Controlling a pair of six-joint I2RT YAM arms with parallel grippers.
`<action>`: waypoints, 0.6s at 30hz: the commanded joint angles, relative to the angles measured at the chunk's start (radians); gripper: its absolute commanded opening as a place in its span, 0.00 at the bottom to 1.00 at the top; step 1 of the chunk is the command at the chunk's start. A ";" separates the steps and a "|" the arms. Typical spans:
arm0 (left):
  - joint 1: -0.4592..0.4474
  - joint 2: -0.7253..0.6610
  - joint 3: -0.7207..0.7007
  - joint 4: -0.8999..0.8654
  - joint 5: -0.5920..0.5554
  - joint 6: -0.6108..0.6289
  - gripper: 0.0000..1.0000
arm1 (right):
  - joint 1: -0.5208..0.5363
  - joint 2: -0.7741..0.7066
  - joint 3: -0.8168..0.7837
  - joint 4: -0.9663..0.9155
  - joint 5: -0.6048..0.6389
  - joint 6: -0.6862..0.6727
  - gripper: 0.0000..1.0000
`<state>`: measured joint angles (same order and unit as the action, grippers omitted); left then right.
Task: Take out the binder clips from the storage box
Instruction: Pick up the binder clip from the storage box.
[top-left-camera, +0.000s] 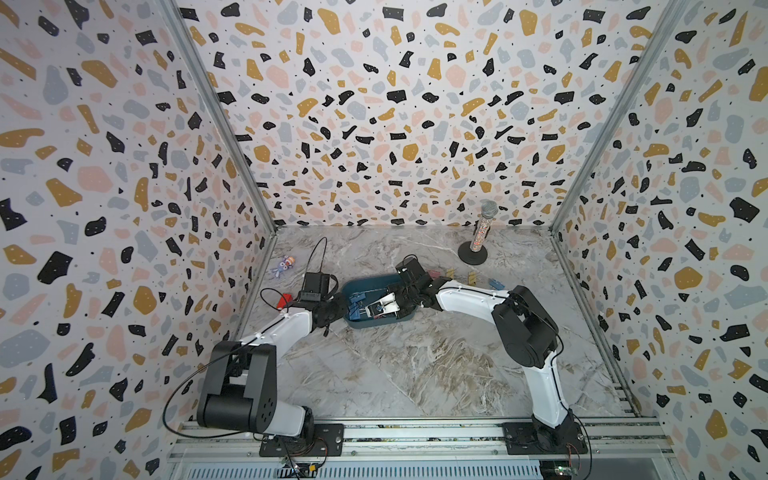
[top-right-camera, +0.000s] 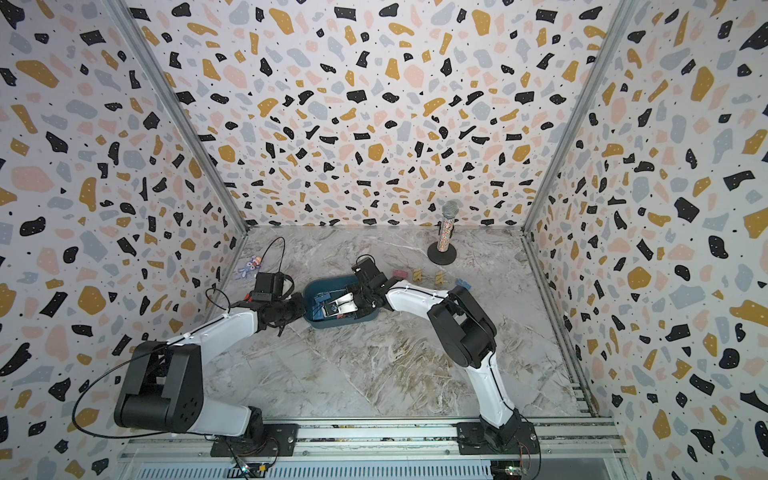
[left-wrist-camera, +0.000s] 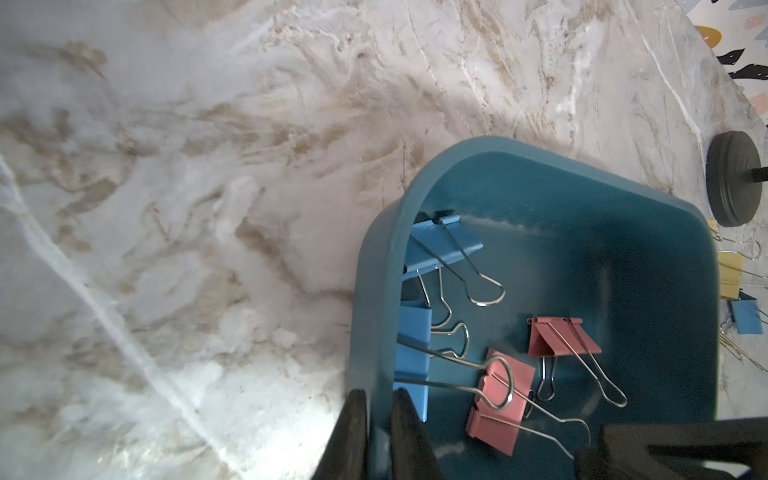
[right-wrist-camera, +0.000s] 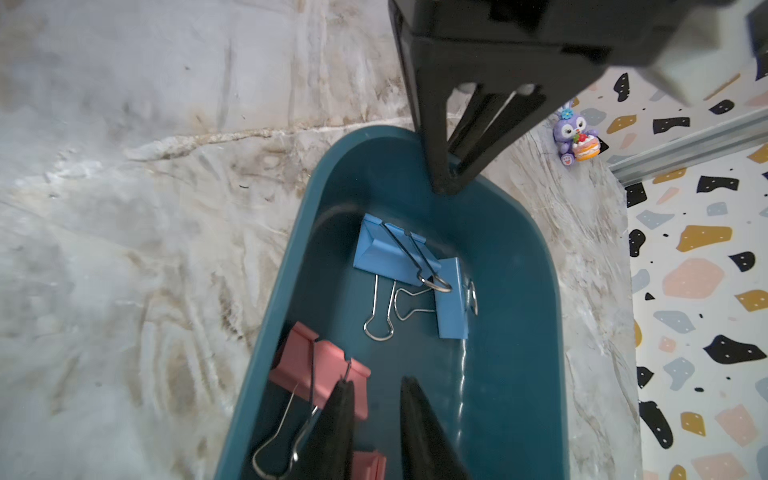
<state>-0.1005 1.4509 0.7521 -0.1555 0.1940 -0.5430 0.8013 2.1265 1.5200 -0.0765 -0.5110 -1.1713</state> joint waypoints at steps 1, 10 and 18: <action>0.006 0.013 0.032 0.015 0.005 0.006 0.16 | 0.017 -0.003 0.050 0.025 0.014 -0.055 0.27; 0.008 0.018 0.031 0.015 0.007 0.009 0.16 | 0.052 0.071 0.088 0.132 0.061 -0.074 0.29; 0.010 0.020 0.032 0.016 0.010 0.010 0.16 | 0.062 0.095 0.098 0.164 0.093 -0.102 0.32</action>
<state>-0.0990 1.4605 0.7544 -0.1547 0.2020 -0.5426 0.8593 2.2200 1.5887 0.0681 -0.4309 -1.2568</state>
